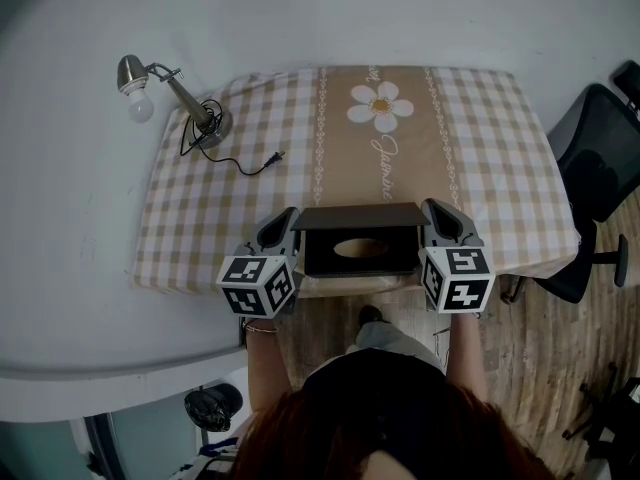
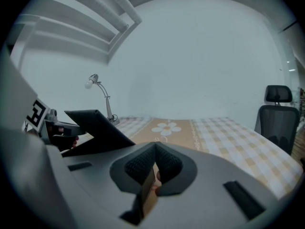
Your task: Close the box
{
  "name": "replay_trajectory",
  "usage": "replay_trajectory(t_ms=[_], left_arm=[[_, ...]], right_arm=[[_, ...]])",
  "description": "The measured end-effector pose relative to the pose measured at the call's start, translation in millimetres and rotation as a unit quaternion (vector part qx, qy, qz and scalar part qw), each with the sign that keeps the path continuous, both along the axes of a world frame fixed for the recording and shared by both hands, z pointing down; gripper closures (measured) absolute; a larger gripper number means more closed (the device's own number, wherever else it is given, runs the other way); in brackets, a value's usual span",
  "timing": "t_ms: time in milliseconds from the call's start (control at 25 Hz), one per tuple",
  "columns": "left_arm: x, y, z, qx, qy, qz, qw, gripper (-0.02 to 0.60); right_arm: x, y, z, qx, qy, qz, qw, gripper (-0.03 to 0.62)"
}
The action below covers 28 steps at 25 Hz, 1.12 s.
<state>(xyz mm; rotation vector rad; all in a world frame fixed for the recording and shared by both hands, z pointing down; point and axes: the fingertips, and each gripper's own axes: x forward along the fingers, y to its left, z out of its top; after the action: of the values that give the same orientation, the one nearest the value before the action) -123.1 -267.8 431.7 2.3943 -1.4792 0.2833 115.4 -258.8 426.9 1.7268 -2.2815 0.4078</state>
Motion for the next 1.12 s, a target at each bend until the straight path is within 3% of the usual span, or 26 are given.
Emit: replay_trajectory(t_ms=[520,760,1120], left_arm=[[0,10,7,-0.009,-0.006,-0.005,0.9999,0.554],[18,21,16,-0.021,-0.021,0.038,0.9988,0.552],[24,31,18,-0.023,-0.029,0.048,0.9982,0.552]], right_arm=[[0,10,8,-0.016,0.001,0.001,1.000,0.577],[-1,14,11,-0.022,0.004,0.000,1.000,0.577],[-6,29,18,-0.033,0.006,-0.014,0.999,0.577]])
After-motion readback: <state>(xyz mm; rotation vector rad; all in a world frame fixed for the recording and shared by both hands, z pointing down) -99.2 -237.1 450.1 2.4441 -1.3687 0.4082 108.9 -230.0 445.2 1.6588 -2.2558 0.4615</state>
